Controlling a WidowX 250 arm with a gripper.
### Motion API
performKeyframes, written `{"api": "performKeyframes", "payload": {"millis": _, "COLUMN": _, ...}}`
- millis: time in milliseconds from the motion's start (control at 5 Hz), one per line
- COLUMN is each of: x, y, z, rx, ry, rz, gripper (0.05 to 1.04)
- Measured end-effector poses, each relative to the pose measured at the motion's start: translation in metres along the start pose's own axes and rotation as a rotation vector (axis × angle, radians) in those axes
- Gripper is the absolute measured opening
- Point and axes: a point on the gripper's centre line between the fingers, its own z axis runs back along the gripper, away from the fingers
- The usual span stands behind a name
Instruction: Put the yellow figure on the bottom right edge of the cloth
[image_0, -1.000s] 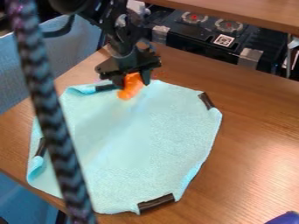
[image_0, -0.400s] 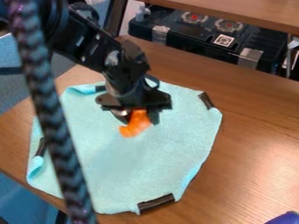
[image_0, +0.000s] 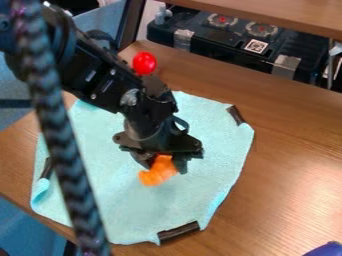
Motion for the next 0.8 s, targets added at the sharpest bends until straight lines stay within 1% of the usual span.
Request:
{"api": "performKeyframes", "payload": {"millis": 200, "x": -0.016, "y": 0.000, "z": -0.001, "rx": -0.012, "ry": 0.043, "rz": -0.037, "gripper": 0.642}}
{"api": "performKeyframes", "payload": {"millis": 400, "x": -0.026, "y": 0.000, "z": -0.001, "rx": -0.022, "ry": 0.078, "rz": -0.070, "gripper": 0.690}}
{"api": "performKeyframes", "payload": {"millis": 600, "x": -0.029, "y": 0.003, "z": 0.000, "rx": -0.017, "ry": 0.070, "rz": -0.100, "gripper": 0.976}}
{"api": "performKeyframes", "payload": {"millis": 800, "x": -0.027, "y": 0.003, "z": 0.002, "rx": -0.006, "ry": 0.093, "rz": -0.092, "gripper": 1.001}}
